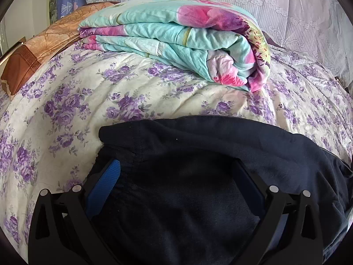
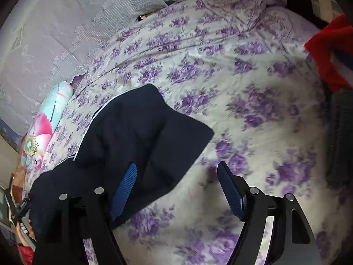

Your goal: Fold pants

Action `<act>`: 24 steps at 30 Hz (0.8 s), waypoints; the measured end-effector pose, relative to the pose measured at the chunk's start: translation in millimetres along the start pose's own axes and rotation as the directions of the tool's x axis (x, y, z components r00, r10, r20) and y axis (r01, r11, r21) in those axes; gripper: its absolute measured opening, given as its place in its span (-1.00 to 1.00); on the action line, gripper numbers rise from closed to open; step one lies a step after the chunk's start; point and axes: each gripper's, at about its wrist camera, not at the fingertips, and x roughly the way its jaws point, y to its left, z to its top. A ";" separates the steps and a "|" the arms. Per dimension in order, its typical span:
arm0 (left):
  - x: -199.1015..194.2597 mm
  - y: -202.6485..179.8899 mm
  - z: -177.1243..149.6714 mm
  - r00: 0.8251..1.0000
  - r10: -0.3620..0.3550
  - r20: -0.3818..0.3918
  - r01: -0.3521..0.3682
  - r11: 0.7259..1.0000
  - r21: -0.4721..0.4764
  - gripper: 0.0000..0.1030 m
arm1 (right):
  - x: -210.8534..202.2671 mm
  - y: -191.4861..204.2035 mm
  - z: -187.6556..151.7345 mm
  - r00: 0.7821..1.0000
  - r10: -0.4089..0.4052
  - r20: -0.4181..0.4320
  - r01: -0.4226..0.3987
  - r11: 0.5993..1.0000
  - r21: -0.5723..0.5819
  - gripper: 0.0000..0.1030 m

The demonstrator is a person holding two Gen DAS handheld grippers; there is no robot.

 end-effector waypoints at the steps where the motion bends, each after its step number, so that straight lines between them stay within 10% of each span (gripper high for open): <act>1: 0.3 -0.2 0.1 1.000 0.000 0.000 0.000 1.000 0.000 0.91 | 10.1 2.1 0.9 1.000 0.010 0.001 -0.010 1.000 0.020 0.44; 3: 0.1 -0.2 0.0 1.000 -0.001 0.000 0.001 1.000 0.000 0.91 | 26.3 13.0 3.9 1.000 0.011 0.029 -0.012 1.000 0.020 -0.47; 6: -0.1 0.2 0.2 1.000 -0.007 0.002 0.007 1.000 -0.005 0.91 | 18.3 27.4 4.8 0.996 0.036 0.084 -0.035 0.999 -0.013 -0.55; 11: -0.1 0.4 0.6 1.000 -0.008 0.001 0.008 1.000 -0.001 0.91 | -56.5 -7.5 -12.6 0.991 -0.030 0.129 0.040 0.996 -0.079 -0.49; 15: 0.3 -1.4 0.0 1.000 0.004 0.000 -0.004 1.000 0.005 0.91 | -64.7 -44.9 -55.6 0.967 -0.253 -0.030 0.246 0.957 -0.156 0.20; 19: 0.3 -1.2 -0.1 1.000 0.003 0.001 -0.003 1.000 0.005 0.91 | -106.8 -36.4 -49.7 0.976 -0.170 0.136 0.189 0.971 -0.145 0.26; 24: -0.8 0.8 -0.3 1.000 -0.009 0.005 0.009 1.000 -0.002 0.91 | -74.4 -17.0 -4.1 0.990 -0.094 0.105 0.112 0.978 -0.179 0.26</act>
